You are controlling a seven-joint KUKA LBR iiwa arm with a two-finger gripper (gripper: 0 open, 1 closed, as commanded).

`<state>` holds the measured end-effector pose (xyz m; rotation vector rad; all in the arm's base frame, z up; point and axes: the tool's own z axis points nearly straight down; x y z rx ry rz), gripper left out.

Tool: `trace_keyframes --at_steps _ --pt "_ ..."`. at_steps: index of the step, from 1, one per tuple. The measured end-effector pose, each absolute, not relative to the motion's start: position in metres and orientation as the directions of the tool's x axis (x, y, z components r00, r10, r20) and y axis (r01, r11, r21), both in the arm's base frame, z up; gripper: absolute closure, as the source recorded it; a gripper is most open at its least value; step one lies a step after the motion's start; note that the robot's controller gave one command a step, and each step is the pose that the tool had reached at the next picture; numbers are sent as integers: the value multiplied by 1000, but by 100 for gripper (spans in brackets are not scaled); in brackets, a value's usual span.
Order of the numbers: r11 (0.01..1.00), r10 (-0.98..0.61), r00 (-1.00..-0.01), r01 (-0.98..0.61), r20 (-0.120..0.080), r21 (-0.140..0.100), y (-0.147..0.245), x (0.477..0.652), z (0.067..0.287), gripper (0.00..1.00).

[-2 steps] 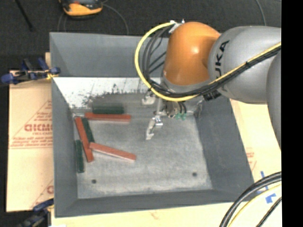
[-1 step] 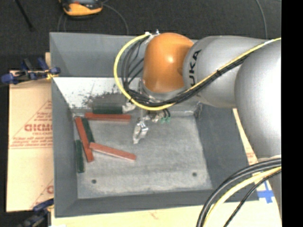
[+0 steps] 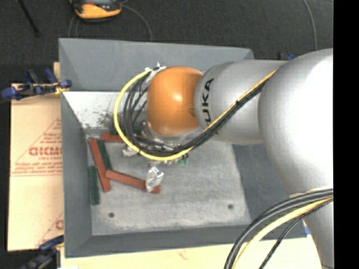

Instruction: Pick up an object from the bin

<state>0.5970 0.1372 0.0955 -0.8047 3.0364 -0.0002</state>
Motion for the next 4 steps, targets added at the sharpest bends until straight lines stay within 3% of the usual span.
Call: trace_keyframes --at_steps 1,2,3,4 --pt "960 -281 -960 -281 10 -1 155 580 79 100" --pt "960 -280 -960 -280 -23 0 157 585 78 0" --pt "960 -281 -960 -281 11 2 156 580 78 100" --pt "960 -280 -960 -280 10 2 156 580 78 100"
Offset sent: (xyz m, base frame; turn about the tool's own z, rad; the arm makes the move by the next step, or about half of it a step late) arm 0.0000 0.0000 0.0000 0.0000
